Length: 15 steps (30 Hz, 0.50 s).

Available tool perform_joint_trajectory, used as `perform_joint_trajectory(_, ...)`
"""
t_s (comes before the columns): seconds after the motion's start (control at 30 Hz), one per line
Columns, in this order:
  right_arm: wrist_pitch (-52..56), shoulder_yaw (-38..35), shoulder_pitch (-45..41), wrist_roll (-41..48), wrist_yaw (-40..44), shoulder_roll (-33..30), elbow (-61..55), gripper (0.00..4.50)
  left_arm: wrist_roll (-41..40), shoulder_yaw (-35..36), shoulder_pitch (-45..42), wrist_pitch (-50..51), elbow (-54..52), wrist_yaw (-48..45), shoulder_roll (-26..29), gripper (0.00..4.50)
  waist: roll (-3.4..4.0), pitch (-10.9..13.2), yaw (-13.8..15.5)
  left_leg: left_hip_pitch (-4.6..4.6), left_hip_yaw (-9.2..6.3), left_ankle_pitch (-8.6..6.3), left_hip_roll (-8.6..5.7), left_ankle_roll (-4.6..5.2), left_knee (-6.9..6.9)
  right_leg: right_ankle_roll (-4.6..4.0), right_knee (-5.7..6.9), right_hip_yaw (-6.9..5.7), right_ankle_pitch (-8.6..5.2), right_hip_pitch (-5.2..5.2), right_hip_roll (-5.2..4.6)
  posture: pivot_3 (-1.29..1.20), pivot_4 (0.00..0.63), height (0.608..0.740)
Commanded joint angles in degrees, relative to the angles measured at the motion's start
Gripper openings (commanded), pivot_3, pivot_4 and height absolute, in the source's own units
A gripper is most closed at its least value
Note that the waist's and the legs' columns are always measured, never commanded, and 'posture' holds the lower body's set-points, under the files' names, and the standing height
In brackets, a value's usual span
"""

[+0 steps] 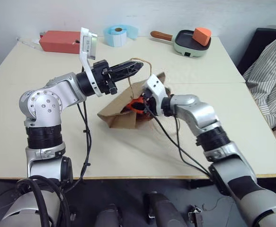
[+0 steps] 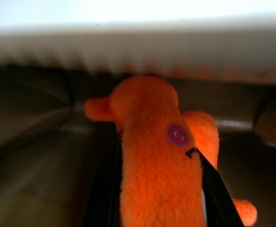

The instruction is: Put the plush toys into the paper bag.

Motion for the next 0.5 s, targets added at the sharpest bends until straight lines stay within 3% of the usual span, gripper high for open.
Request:
perform_joint_trajectory(0.03, -6.79, -1.89, -1.16, -3.74, -4.43, 2.87, 7.20, 0.35, -1.05, 2.71, -0.38, -1.24, -1.00, 0.76, 0.89, 0.00, 0.00, 0.00, -0.07, 0.01, 0.00, 0.00, 0.00, 0.00, 0.01, 0.00, 0.03, 0.01, 0.00, 0.00, 0.00, 0.00, 0.150, 0.740)
perform_joint_trajectory(0.07, -9.54, -2.10, -1.28, -5.09, -5.71, 3.49, 9.27, 1.08, -0.85, 2.96, -0.30, -1.38, -0.82, 0.93, 1.10, 0.00, 0.00, 0.00, -0.11, 0.02, 0.01, 0.00, 0.00, 0.00, 0.02, 0.00, 0.06, 0.01, 0.00, 0.00, 0.00, 0.00, 0.150, 0.740)
perform_joint_trajectory(0.2, -12.76, -5.75, -1.06, -4.00, -7.09, 5.95, 10.53, 2.52, 0.12, 3.23, -0.08, -1.91, -0.57, 1.91, 1.53, 0.00, 0.00, 0.00, -0.11, 0.03, 0.01, 0.00, -0.01, 0.00, 0.07, 0.00, 0.15, 0.01, 0.00, 0.01, -0.02, 0.00, 0.150, 0.740)
perform_joint_trajectory(0.37, -3.89, -8.35, 2.53, 1.32, -3.12, 4.70, -6.05, 4.31, 0.65, 3.26, 0.04, -2.29, -0.14, 2.83, 1.37, 0.00, 0.00, 0.00, -0.05, -0.02, 0.00, 0.00, 0.00, -0.01, 0.04, 0.00, 0.16, -0.01, 0.00, -0.03, -0.02, 0.00, 0.150, 0.740)
perform_joint_trajectory(0.5, 10.31, -10.56, 8.29, 9.37, -0.10, -0.86, -26.59, 4.47, 0.77, 3.15, -0.22, -2.49, -0.01, 3.42, 1.10, 0.00, 0.00, 0.00, 0.31, -0.39, -0.08, 0.01, -0.01, -0.01, 0.13, 0.00, 0.21, -0.06, 0.00, -0.37, -0.04, 0.00, 0.150, 0.740)
